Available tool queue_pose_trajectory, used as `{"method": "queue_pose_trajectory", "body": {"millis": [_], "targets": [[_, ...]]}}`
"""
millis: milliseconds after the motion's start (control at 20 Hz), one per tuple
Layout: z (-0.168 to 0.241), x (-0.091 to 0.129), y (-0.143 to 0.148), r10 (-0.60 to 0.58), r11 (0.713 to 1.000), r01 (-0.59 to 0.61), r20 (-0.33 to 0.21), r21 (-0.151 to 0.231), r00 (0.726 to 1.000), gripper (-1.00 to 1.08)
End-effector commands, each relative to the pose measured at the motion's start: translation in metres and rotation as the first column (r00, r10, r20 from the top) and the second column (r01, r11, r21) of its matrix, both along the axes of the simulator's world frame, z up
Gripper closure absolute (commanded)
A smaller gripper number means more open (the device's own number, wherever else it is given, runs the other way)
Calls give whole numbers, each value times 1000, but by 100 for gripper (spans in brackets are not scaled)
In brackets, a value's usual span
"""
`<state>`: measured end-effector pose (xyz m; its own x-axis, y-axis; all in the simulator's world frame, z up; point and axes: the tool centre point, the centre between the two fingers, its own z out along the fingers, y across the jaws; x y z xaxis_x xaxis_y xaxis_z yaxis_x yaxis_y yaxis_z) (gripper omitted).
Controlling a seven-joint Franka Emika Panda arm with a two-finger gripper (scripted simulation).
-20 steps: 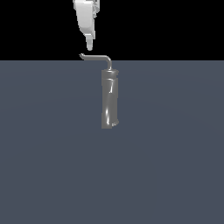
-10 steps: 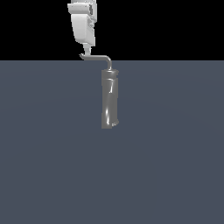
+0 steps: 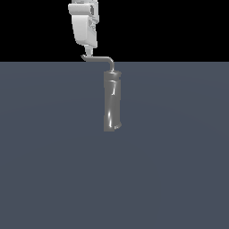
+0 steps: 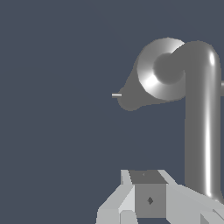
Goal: Turn on the faucet by rotating a designated handle.
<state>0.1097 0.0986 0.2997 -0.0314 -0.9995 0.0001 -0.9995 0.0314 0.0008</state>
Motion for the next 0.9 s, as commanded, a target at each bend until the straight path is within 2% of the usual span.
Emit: {"method": "queue_pose_trajectory", "body": {"millis": [0, 850], "targets": [[0, -6, 1, 0, 1000, 0, 0, 0, 1000, 108], [0, -50, 5, 0, 1000, 0, 1, 0, 1000, 108]]}}
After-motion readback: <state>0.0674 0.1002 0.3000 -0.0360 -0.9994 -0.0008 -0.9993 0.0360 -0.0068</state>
